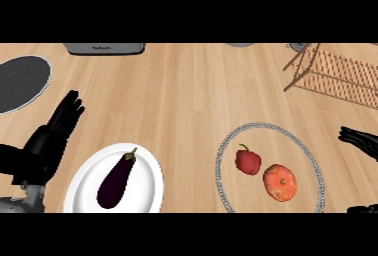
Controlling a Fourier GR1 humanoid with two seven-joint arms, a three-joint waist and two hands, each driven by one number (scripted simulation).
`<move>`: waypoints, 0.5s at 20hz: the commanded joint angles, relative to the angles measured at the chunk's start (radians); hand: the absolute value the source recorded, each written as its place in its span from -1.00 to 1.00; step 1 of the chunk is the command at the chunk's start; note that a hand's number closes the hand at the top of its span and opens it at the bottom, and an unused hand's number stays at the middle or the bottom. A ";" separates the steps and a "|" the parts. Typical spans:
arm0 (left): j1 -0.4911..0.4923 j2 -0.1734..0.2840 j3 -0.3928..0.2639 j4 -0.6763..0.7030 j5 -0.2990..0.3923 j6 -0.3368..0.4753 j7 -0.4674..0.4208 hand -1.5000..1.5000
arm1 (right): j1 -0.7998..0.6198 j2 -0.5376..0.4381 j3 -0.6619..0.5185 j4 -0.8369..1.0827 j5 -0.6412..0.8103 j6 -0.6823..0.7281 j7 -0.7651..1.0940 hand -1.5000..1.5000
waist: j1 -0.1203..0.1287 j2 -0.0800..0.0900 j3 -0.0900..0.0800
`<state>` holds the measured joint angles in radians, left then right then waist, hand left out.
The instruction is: Pick the squash from the placemat and place it in the tiered shelf
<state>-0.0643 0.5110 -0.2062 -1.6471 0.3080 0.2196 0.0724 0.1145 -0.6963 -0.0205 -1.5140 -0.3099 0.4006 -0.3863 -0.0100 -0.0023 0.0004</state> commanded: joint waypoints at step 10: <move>-0.052 -0.054 0.033 0.076 -0.043 -0.037 -0.001 0.00 | 0.081 -0.126 -0.018 -0.396 0.180 -0.021 0.301 -1.00 | -0.003 0.001 -0.002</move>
<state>-0.0890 0.4850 -0.1783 -1.6246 0.2857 0.1891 0.0878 0.1823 -0.8090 -0.0517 -1.7721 -0.1499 0.3790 -0.2185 -0.0097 -0.0018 -0.0009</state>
